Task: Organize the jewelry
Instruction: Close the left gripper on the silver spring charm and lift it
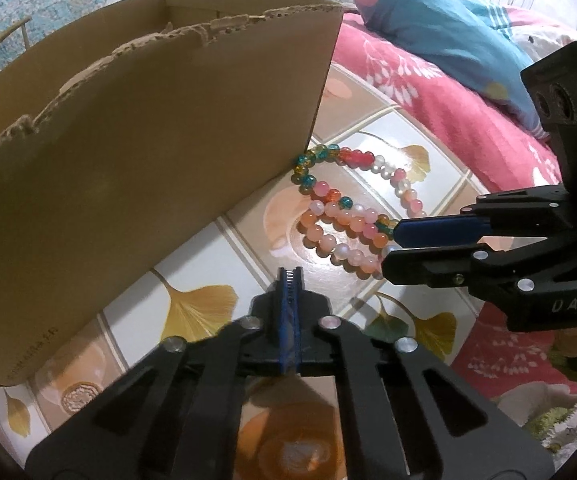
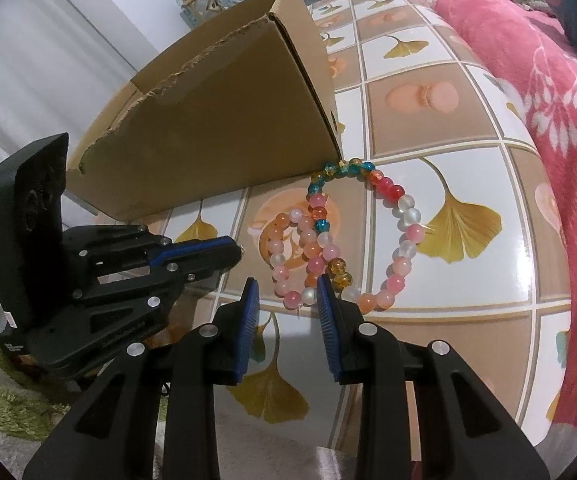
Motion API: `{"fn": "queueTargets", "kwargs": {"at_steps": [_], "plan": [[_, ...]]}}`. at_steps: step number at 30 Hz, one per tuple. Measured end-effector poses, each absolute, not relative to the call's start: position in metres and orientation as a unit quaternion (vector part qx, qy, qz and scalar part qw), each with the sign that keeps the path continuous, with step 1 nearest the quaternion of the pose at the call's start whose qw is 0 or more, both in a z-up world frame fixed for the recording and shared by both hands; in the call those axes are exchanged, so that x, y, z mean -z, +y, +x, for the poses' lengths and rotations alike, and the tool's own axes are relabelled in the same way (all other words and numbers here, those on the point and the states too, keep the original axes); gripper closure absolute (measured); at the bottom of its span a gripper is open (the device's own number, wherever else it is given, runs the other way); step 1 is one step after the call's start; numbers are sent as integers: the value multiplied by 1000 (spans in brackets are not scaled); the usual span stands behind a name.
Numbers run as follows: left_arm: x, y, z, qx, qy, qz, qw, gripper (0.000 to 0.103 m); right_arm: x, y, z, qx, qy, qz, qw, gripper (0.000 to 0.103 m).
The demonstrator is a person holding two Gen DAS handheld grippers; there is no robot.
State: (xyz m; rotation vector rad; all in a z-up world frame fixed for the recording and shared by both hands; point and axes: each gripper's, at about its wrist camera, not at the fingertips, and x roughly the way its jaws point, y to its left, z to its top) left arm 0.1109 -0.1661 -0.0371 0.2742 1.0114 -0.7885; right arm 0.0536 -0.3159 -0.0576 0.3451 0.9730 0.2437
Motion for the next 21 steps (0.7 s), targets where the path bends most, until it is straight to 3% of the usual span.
{"fn": "queueTargets", "kwargs": {"at_steps": [17,21], "plan": [[37,-127,102,358,478,123,792,103,51,-286,71,-158,463,136,862,73],[39,-118,97,368,481,119,787,103,58,-277,86,-152,477,132,856,82]]}}
